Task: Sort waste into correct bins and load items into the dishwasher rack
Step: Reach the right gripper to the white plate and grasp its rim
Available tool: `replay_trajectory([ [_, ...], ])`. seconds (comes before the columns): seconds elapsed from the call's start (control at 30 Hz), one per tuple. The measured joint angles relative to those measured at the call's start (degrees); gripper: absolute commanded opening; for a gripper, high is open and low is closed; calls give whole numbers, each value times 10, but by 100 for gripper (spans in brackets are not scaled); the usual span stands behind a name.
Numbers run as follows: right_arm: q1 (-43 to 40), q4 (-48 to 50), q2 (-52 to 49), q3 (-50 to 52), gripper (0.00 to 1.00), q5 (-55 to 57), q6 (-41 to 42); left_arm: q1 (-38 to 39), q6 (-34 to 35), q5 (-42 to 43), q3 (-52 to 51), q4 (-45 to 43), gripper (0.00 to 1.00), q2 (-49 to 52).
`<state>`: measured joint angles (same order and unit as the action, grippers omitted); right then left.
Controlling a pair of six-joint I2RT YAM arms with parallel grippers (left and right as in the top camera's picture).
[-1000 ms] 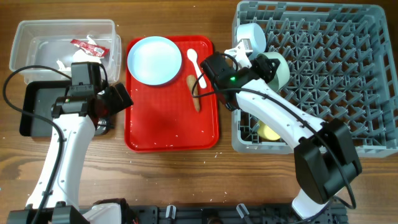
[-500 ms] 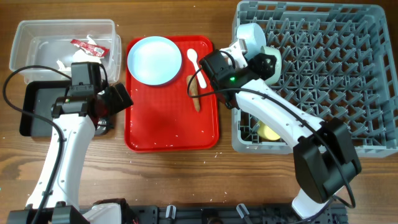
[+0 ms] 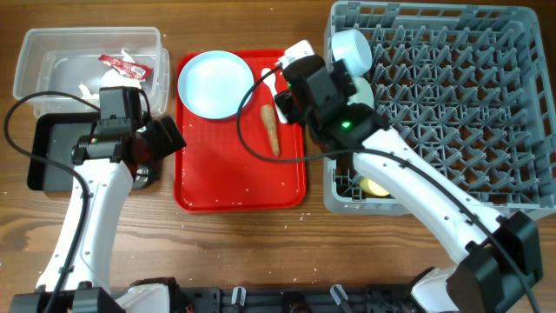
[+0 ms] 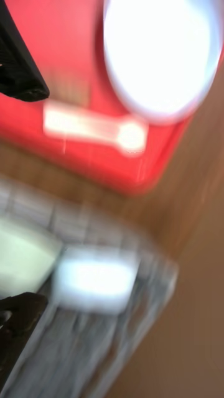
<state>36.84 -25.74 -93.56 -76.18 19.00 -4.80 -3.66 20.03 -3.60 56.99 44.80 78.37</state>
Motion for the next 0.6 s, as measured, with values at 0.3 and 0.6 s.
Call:
replay_trajectory([
  [0.3, 0, 67, -1, 0, 83, -314, 116, 0, 0, 0, 0, 0, 100, 0],
  [0.6, 0, 137, -67, 0, 67, -252, 243, 0, 0, 0, 0, 0, 100, 0],
])
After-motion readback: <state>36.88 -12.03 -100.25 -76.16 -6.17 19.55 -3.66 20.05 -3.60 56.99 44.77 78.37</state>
